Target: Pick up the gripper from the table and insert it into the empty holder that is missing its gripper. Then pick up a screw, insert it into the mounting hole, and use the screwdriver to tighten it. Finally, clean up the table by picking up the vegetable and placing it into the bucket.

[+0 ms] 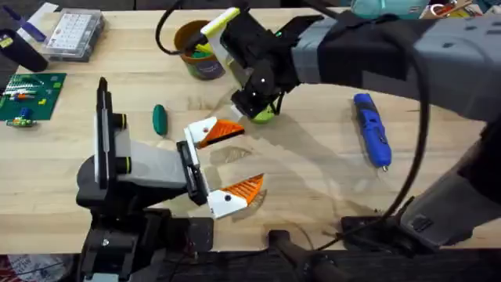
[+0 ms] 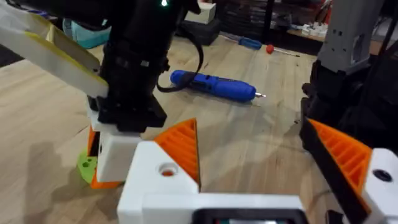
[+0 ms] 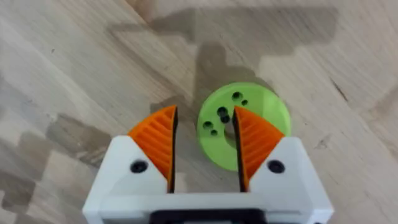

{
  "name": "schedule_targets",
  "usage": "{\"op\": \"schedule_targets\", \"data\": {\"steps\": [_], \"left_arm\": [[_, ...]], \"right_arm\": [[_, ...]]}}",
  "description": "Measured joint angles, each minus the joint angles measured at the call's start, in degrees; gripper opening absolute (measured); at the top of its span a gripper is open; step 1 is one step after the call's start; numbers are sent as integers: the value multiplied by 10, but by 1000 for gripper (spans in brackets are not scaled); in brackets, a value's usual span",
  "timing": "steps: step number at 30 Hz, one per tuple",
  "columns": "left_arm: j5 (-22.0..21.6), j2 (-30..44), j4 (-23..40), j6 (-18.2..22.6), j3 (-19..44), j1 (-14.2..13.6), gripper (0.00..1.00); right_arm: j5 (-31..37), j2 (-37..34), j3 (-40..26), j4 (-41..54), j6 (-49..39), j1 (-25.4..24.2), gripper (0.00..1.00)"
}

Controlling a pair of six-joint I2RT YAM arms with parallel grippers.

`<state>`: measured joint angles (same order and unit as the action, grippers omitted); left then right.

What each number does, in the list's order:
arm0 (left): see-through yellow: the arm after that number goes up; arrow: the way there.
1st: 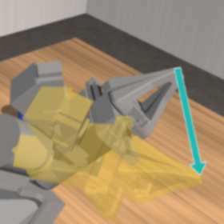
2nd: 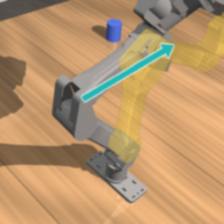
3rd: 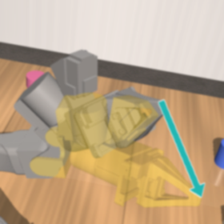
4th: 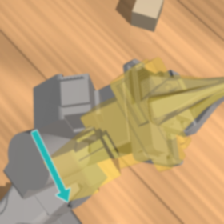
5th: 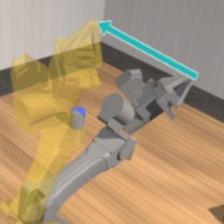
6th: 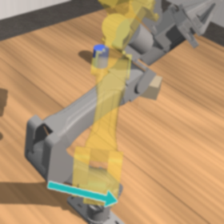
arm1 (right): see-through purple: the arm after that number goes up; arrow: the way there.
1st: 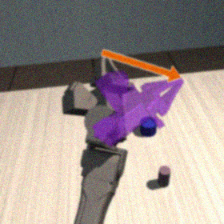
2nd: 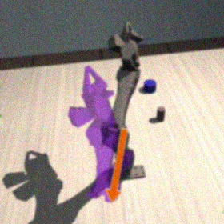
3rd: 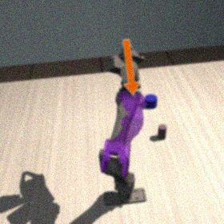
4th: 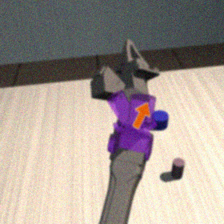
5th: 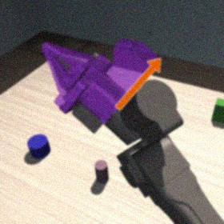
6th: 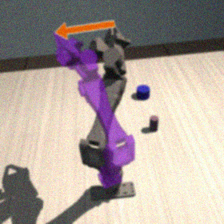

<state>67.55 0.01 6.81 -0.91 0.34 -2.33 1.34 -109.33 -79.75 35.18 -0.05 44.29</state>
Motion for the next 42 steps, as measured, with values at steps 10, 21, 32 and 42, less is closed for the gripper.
{"op": "schedule_targets", "data": {"steps": [10, 21, 32, 42], "left_arm": [[0, 0, 0, 0, 0, 0, 986], [0, 0, 0, 0, 0, 0, 986], [0, 0, 0, 0, 0, 0, 986], [0, 0, 0, 0, 0, 0, 986]], "right_arm": [[10, -12, 0, -4, -3, 0, 310], [9, -12, 0, -4, -3, -1, 4], [9, -12, 0, -4, -2, -1, 4], [8, -4, -2, 13, -2, -1, 4]]}}
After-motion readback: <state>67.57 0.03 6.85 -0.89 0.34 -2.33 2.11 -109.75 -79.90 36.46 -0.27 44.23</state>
